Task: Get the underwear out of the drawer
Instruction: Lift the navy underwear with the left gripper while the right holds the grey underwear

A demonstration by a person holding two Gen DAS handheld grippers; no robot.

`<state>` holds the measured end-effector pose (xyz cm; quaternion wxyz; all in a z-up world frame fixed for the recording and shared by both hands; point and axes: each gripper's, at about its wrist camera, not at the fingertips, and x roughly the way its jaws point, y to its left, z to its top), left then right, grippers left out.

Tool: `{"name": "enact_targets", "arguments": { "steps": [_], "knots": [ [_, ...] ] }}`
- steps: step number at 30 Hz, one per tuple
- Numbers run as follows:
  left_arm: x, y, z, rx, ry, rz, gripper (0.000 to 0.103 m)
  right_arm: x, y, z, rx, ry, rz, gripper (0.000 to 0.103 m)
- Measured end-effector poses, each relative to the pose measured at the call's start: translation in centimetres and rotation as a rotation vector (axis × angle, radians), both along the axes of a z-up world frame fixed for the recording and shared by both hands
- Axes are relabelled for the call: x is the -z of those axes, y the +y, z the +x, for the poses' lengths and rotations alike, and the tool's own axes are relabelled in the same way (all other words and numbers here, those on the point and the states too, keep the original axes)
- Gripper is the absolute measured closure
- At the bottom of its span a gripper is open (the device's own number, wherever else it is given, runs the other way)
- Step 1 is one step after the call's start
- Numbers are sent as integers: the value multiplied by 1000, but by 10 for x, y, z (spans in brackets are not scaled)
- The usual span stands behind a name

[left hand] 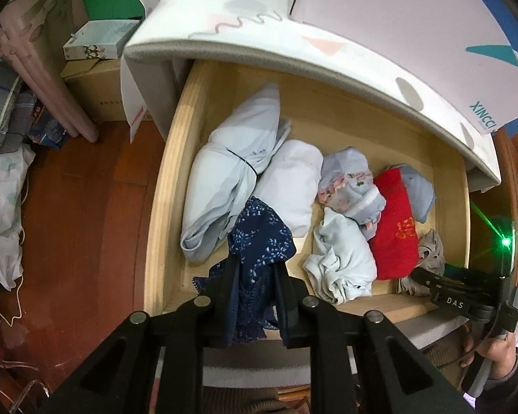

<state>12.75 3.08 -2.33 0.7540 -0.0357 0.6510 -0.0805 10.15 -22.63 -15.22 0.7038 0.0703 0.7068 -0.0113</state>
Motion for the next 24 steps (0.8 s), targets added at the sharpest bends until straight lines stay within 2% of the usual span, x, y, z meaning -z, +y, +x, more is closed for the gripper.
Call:
{"name": "enact_targets", "arguments": {
  "steps": [6,14,19,24],
  "knots": [
    [-16,3,-2,8,-31,0,85,-4,-8,3,8,-7,-16,44],
    [-56,0,-3,29,-101,-8,85,-7,-14,-5,30,-12,-4,44],
    [-102,2,3,29,-178,-14,85,-8,-19,-5,29,-11,-6,44],
    [-168,2,19,26,-299,-37,85,-7,-14,-5,33,-12,-6,44]
  ]
}}
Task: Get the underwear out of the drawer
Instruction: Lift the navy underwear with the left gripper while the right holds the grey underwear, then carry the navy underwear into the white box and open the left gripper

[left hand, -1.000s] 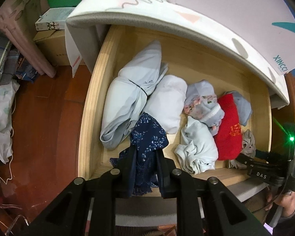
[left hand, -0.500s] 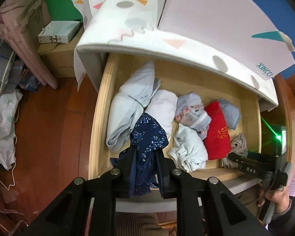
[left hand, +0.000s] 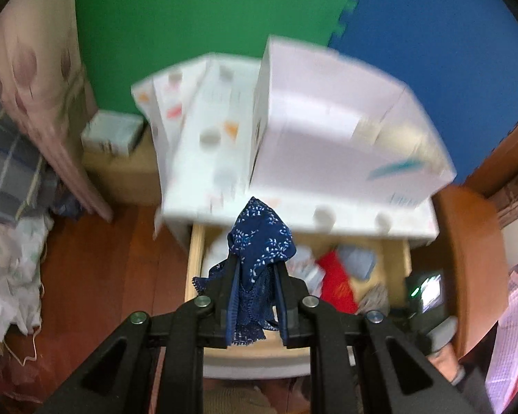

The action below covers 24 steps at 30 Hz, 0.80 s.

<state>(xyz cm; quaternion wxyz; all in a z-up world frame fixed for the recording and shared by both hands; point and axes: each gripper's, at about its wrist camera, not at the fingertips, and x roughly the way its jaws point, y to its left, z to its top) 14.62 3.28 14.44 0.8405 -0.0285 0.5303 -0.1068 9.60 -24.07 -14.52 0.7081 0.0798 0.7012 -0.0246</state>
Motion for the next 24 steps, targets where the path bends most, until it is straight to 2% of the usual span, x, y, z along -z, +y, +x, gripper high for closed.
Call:
{"name": "enact_targets", "arguments": {
  "steps": [5,8,10,14,17,21,24],
  "knots": [
    [-64,-11,24,12,-124,2,85,1,2,0,2,1,-3,44],
    [-85,-23,39,17,-186,5,85,1,0,1,4,1,-4,44],
    [-91,-31,52,21,-196,8,85,1,0,0,7,1,-7,44],
    [-94,-53,77,37,-198,5,85,0,0,0,6,-2,-3,44],
    [-90,-75,95,66,-229,38,85,0,1,0,3,-1,-1,44],
    [-68,-92,117,79,-187,22,85,0,1,1,2,-3,0,44],
    [-47,-103,128,82,-153,45,85,0,0,0,-4,-4,0,44]
  ]
}}
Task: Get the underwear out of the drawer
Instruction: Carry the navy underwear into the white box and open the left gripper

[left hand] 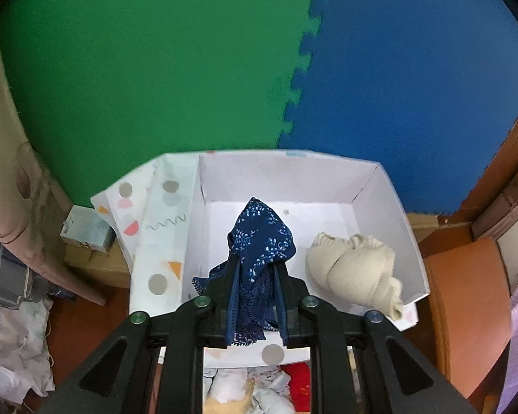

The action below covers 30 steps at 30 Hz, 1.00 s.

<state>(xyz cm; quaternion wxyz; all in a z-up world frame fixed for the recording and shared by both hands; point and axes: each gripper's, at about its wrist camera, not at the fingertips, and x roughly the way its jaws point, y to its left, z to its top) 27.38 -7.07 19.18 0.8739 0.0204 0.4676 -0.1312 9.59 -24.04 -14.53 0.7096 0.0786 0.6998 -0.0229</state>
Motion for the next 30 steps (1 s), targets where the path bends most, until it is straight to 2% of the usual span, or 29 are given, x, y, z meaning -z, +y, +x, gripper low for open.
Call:
{"name": "enact_targets", "arguments": {
  "steps": [5,11,18,21,24,30],
  "knots": [
    [35,-9,11,-4,60,39,85,1,0,0,-3,0,-1,44],
    [64,-2,20,-32,121,42,84,1,0,0,-3,-6,8,44],
    [65,4,19,-50,124,24,81,1,0,0,0,-4,4,44],
    [59,4,17,-52,112,26,69,1,0,0,1,-4,4,44],
    [50,6,11,-48,98,9,67,1,0,-1,2,-4,3,44],
    [37,12,-8,-35,66,40,66,0,0,0,7,-5,4,44]
  ]
}}
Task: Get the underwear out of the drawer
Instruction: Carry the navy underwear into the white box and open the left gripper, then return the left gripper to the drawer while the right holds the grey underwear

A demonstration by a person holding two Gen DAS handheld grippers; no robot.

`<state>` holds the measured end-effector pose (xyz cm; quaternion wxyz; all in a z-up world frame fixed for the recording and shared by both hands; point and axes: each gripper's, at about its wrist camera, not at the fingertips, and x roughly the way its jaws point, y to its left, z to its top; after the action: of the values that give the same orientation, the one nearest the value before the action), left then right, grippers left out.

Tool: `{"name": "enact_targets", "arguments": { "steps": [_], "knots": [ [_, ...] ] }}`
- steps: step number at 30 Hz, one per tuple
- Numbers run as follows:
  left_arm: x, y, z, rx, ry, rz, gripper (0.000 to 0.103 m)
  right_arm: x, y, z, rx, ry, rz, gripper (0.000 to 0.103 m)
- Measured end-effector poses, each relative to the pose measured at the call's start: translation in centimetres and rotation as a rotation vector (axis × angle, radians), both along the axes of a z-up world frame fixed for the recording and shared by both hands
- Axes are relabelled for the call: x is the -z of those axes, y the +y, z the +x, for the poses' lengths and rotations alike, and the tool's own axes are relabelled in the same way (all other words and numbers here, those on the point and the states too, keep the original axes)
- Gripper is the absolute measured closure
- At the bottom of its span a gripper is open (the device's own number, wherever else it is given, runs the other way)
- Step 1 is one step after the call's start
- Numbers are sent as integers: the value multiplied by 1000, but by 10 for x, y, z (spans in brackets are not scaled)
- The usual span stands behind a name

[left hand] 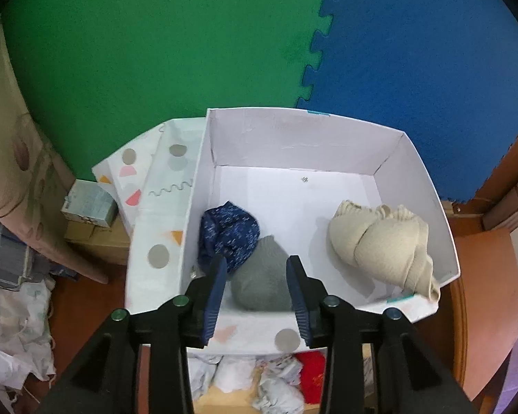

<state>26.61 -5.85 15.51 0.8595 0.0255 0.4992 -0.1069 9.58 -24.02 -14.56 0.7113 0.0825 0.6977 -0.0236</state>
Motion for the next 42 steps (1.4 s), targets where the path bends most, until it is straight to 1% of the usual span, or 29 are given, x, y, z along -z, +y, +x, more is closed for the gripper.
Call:
{"name": "enact_targets", "arguments": {
  "steps": [5,9,13,17,23,27,31,35,38,42],
  "knots": [
    [-1,17,-24,3,-12,17,63,-3,-3,-1,13,-18,21,44],
    [12,38,-45,-26,3,14,63,-6,-7,-2,22,-36,40,44],
    [37,59,-64,-59,37,22,63,-7,-5,0,24,-37,29,44],
    [66,75,-84,-84,50,90,63,-10,-2,-1,18,-48,9,44],
    [106,81,-116,-80,44,192,63,-16,9,-3,13,-64,-8,44],
    [129,78,-135,-65,39,225,63,-18,10,-3,12,-66,-17,44],
    [147,78,-148,-78,29,246,63,-19,7,-5,20,-83,-22,44],
    [157,83,-158,-100,14,218,63,-21,8,-6,26,-94,-26,44],
    [165,90,-161,-133,27,178,63,-23,9,-9,30,-98,-31,44],
    [177,99,-164,-180,26,159,63,-26,12,-9,29,-118,-41,44]
  ]
}}
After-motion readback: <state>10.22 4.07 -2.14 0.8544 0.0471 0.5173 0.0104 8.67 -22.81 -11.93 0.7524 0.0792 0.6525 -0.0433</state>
